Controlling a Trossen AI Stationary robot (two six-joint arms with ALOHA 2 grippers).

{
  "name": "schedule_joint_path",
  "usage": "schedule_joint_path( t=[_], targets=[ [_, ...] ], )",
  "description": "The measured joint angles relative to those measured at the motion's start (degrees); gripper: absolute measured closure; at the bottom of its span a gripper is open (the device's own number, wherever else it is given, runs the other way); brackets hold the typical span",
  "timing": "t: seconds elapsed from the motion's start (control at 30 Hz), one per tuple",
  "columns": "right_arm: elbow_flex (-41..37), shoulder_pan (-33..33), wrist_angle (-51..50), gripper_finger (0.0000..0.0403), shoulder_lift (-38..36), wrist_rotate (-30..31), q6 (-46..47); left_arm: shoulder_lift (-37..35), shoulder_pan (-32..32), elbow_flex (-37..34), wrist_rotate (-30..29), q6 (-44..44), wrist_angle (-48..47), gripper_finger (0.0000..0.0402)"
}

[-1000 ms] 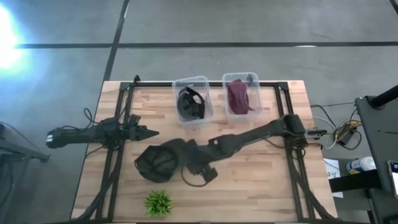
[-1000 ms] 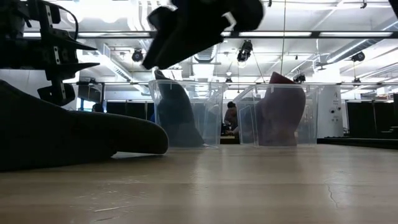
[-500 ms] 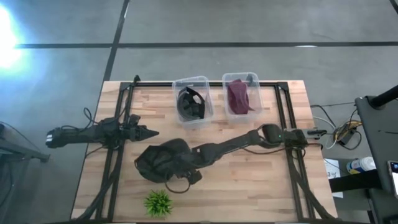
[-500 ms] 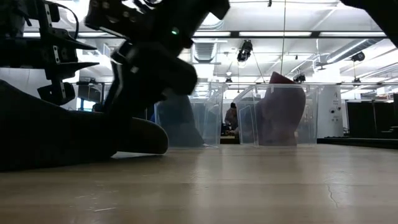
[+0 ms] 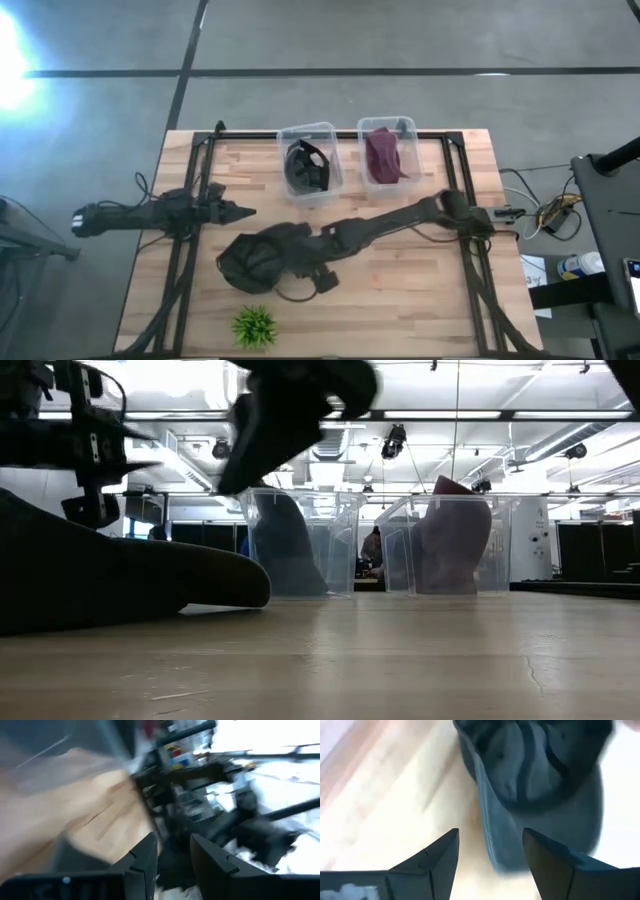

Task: Pick & Place hat
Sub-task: Put the black cap into the left transparent bin

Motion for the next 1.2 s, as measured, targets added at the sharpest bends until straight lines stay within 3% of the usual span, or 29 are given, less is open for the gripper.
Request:
schedule_joint_path(
  t=[0.17, 0.47, 0.77, 0.97, 1.2],
  targets=[
    [-11.77, -2.19, 0.22, 0.0188, -10.98, 1.53, 5.11, 8.56, 0.00, 7.11, -0.10, 3.99, -17.28, 0.0293],
    [-27.85, -2.74, 2.16, 0.0188, -24.68, 5.81, 12.79, 31.18, 0.00, 25.07, -0.59, 21.09, -28.59, 0.0284],
    [-32.78, -2.74, 1.55, 0.0188, -29.28, 8.03, 17.61, 51.23, 0.00, 32.17, 0.50, 31.10, -29.85, 0.0193],
    [-34.55, -2.72, 1.52, 0.0188, -31.48, 8.10, 19.57, 59.68, 0.00, 34.88, 2.43, 35.87, -30.03, 0.0186],
    [-35.40, -2.61, 1.57, 0.0188, -32.99, 9.41, 19.81, 65.73, 0.02, 34.66, 3.87, 35.28, -29.15, 0.0186]
  ],
)
